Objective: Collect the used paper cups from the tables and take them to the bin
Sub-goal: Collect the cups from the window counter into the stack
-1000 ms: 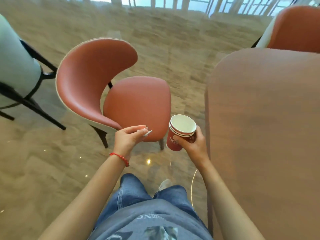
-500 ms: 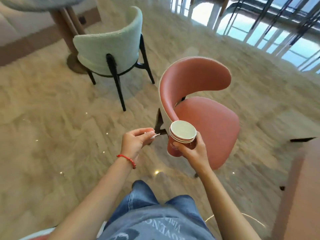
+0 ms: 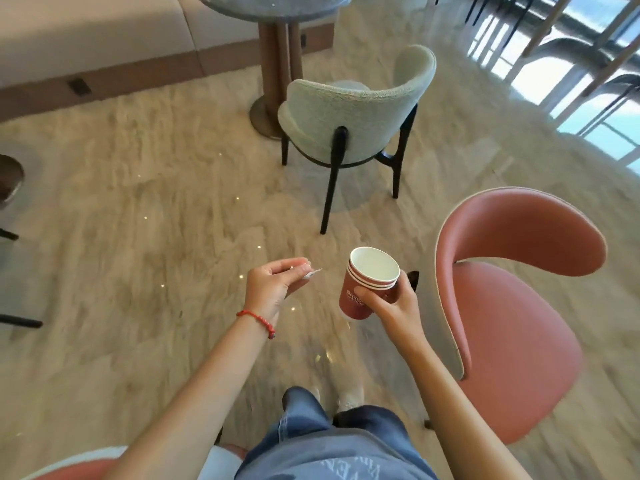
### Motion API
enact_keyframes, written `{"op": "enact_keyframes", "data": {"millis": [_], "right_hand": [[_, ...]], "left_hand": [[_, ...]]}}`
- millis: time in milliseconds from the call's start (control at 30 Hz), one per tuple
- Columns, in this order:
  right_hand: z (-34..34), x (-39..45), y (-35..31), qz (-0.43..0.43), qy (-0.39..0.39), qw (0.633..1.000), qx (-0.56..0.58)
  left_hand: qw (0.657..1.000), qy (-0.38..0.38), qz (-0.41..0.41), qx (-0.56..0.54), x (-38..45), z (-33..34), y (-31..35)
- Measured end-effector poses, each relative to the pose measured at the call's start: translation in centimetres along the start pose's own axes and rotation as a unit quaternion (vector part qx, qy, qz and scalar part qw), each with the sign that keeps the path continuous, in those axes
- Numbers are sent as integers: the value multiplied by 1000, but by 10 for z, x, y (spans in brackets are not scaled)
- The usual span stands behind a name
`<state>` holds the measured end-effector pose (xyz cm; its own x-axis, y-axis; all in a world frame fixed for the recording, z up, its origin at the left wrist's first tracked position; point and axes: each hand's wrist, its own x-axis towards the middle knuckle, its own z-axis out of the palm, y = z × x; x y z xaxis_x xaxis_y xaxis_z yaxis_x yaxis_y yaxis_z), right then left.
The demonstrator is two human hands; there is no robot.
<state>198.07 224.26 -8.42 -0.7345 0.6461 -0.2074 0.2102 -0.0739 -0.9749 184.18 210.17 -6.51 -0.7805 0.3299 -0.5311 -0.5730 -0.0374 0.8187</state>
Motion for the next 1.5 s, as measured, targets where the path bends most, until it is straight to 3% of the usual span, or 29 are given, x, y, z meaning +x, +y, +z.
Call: {"op": "enact_keyframes", "data": {"millis": [300, 700, 1067, 1500], "right_hand": [[-2, 92, -15, 0, -49, 999, 4], [-47, 221, -44, -13, -8, 1000, 6], [-78, 326, -50, 22, 189, 981, 47], [-102, 415, -77, 43, 416, 903, 95]], "left_hand": [[999, 41, -1, -19, 60, 38, 28], [1000, 0, 3, 23, 154, 141, 76], [982, -138, -46, 122, 285, 248, 112], [906, -339, -93, 234, 402, 392, 163]]}}
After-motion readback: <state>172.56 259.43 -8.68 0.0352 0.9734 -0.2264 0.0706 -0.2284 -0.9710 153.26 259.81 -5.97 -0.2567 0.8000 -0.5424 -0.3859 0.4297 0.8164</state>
